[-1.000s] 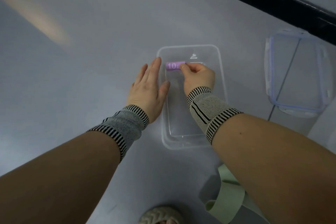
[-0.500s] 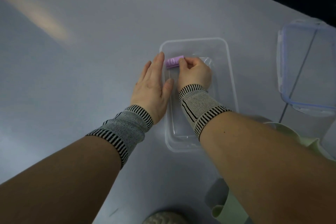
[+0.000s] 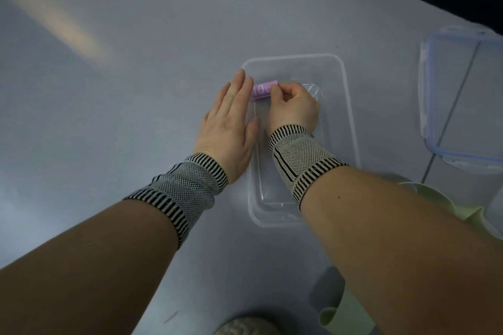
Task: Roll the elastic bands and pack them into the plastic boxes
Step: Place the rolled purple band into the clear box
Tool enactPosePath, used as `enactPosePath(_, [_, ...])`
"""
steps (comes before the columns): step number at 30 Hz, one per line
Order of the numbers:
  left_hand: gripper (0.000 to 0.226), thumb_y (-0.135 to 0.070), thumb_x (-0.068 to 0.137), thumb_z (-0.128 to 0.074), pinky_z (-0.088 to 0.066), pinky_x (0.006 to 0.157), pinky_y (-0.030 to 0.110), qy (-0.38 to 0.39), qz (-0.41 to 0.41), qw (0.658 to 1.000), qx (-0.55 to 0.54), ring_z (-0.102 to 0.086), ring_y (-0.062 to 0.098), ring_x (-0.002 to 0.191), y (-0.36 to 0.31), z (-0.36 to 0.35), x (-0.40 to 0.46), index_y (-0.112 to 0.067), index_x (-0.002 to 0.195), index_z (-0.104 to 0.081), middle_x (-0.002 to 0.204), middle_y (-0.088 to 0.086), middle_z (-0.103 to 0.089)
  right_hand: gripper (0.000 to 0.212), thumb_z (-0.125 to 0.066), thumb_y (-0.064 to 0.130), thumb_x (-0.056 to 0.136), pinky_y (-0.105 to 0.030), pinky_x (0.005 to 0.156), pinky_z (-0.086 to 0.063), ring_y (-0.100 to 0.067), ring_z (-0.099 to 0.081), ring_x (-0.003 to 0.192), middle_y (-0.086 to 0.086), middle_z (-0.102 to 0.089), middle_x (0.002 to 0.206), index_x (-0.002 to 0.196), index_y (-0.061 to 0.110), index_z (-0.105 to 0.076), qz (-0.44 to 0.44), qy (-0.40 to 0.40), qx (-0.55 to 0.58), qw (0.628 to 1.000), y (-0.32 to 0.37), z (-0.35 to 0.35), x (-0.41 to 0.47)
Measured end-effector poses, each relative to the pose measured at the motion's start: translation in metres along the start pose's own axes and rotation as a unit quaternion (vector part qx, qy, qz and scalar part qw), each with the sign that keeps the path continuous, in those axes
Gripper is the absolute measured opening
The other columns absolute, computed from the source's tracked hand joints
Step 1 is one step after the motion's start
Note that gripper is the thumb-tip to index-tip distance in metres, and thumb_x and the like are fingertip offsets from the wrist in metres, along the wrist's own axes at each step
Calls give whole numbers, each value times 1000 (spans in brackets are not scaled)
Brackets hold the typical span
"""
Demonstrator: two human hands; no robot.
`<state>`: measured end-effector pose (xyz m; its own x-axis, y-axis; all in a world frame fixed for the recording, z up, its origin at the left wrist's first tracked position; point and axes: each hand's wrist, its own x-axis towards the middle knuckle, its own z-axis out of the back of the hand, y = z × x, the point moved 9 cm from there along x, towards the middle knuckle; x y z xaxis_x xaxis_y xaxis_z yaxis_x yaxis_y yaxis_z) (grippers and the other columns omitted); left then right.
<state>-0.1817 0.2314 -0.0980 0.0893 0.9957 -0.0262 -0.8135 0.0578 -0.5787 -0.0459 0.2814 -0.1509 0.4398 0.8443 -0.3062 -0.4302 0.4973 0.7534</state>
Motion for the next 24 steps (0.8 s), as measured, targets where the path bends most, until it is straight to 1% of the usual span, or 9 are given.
enactPosePath(3, [68, -42, 87, -22, -21, 116, 46, 2, 0, 1000, -7, -6, 16, 146, 0, -1, 0, -18, 150, -11, 159, -3, -4, 17, -59, 46, 86, -35, 81, -54, -12, -62, 82, 1, -65, 97, 89, 31, -66, -1, -1, -3, 1000, 2, 0, -1])
enactPosePath(6, [68, -42, 87, -21, -20, 116, 45, 3, 1, 1000, -9, -5, 16, 146, 0, -1, 0, -18, 150, -11, 159, -3, -4, 16, -57, 43, 88, -34, 84, -51, -15, -57, 95, 3, -64, 93, 91, 31, -67, 11, -1, -12, 1000, 4, 3, -1])
enactPosePath(9, [68, -42, 87, -22, -20, 117, 45, 1, 0, 1000, -10, -6, 16, 146, 0, -1, 0, -17, 150, -12, 159, -2, -4, 21, -54, 38, 92, -34, 87, -45, -17, -48, 105, 4, -64, 100, 98, 25, -69, 57, -2, -50, 997, 11, 6, -4])
enactPosePath(12, [69, -42, 87, -23, -20, 117, 43, -1, -1, 1000, -12, -7, 16, 146, -1, -1, 0, -16, 150, -12, 159, -1, -5, 25, -51, 38, 94, -33, 90, -42, -18, -45, 109, 3, -61, 108, 103, 22, -69, 73, 6, -77, 994, 13, 6, -5])
enactPosePath(17, [68, -43, 87, -23, -21, 117, 43, 1, 3, 1000, -10, -6, 15, 146, 1, -1, 0, -18, 150, -11, 159, -4, -4, 23, -61, 43, 86, -30, 93, -38, -19, -46, 108, 4, -63, 107, 99, 24, -67, 101, 1, -79, 992, 15, 7, -9])
enactPosePath(21, [68, -41, 88, -24, -21, 116, 44, 3, 2, 1000, -7, -6, 14, 146, 1, 0, 0, -19, 150, -11, 159, -4, -4, 24, -61, 42, 86, -28, 92, -35, -20, -44, 109, 3, -62, 109, 102, 24, -65, 107, -5, -94, 990, 17, 8, -9])
enactPosePath(24, [66, -38, 89, -27, -21, 117, 43, 4, -1, 1000, -2, -6, 15, 146, 2, 0, 0, -19, 150, -11, 159, -3, -4, 26, -59, 44, 87, -32, 94, -34, -20, -42, 113, 5, -61, 114, 105, 26, -65, 115, -8, -120, 986, 20, 9, -9])
